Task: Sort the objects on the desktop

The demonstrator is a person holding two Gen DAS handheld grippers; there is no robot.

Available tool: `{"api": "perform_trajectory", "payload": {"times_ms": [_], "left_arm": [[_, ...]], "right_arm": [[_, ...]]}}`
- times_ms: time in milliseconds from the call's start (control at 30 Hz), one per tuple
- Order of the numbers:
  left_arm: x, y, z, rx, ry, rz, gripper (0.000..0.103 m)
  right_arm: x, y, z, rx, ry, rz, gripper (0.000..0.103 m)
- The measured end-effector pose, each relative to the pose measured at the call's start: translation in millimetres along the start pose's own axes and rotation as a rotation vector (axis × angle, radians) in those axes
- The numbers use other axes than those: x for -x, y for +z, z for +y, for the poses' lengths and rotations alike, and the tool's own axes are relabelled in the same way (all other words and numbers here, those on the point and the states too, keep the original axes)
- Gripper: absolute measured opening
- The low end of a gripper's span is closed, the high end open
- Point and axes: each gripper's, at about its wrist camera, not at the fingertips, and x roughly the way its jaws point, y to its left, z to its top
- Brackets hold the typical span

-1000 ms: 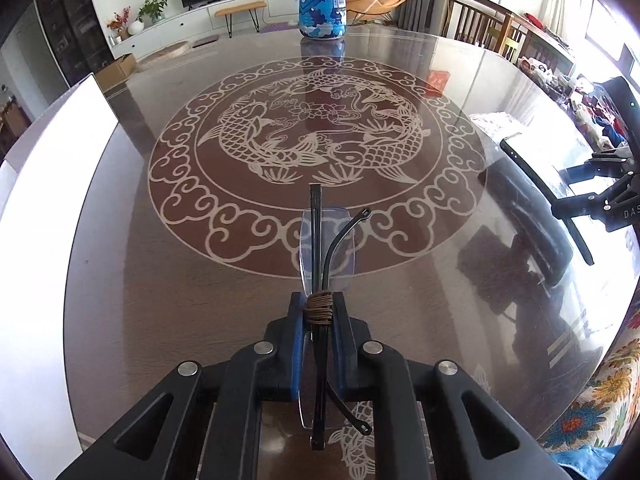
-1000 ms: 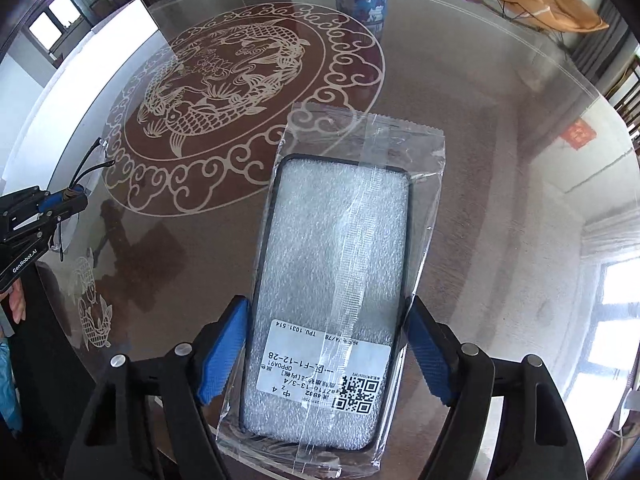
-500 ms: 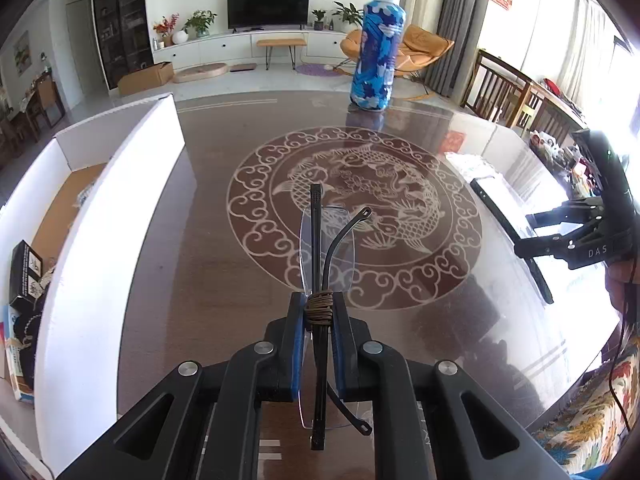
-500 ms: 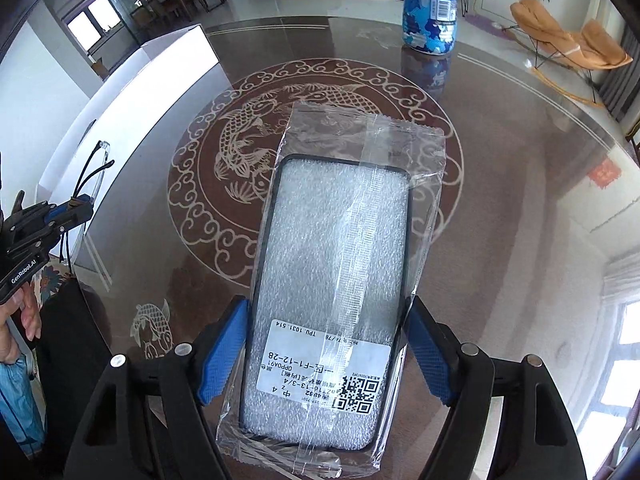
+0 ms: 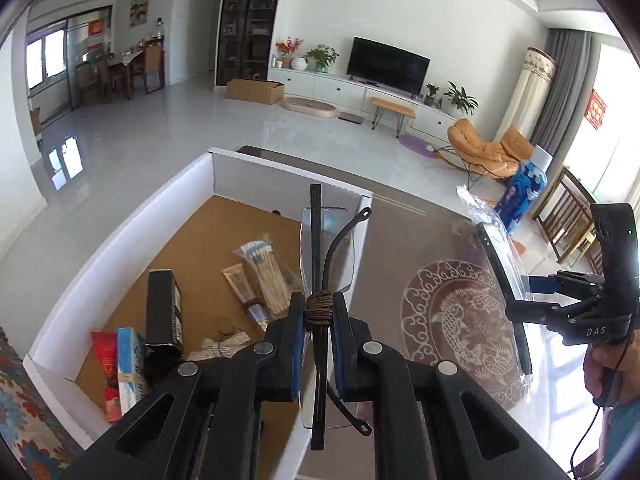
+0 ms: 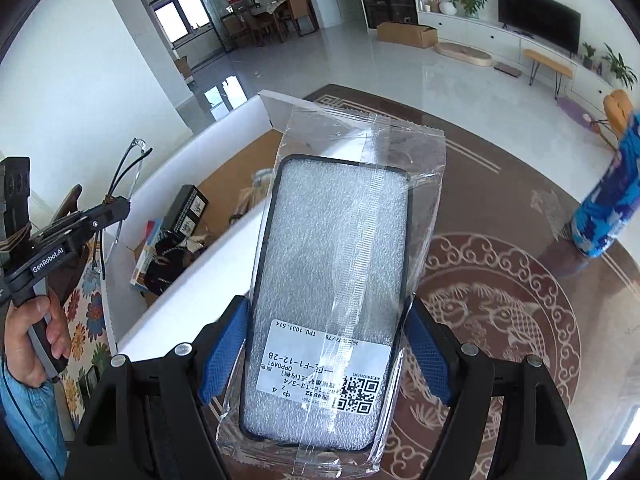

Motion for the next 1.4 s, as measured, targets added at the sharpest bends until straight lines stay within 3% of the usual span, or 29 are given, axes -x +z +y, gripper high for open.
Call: {"api": "perform_trajectory", "payload": {"times_ms": [167, 333, 533, 733, 800, 833, 867, 933, 1300, 1400], "left_arm": [[-26, 9, 64, 0.089, 0.057, 0.025, 0.012], [-60, 3, 110, 0.116, 0.118, 0.109, 0.012], [-92, -12, 138, 0.188, 0.12, 0.179, 0.012], [-108, -24, 136, 0.198, 0.15, 0.216, 0.013], [-109, -27, 138, 0.22, 0.168, 0.223, 0.019], [-108, -28, 138, 0.228, 0.177, 0.224, 0.036], [-106, -30, 139, 0.232, 0.183, 0.223, 0.065], [-99, -32, 138, 0.232, 0.212, 0.204, 0.089], [-39, -43, 97, 0.284, 0.283, 0.056, 0.09], [-19, -52, 79, 0.329, 0.345, 0.014, 0.093]], "right_arm": [[-48, 81, 56, 0.033, 0.048, -0.047, 0.078], [-118, 128, 101, 0.089, 0.043, -0.018, 0.078], [-197, 134, 131, 0.177, 0.018, 0.096, 0.078], [-236, 123, 139, 0.25, -0.006, 0.14, 0.078], [-243, 122, 135, 0.25, 0.014, 0.144, 0.079], [-248, 122, 137, 0.255, 0.017, 0.151, 0.083], [-252, 121, 137, 0.259, 0.012, 0.16, 0.086], [-252, 119, 140, 0.265, 0.004, 0.153, 0.088], [-175, 95, 138, 0.301, -0.048, 0.085, 0.094], [-155, 82, 132, 0.307, -0.035, 0.075, 0.095]]}}
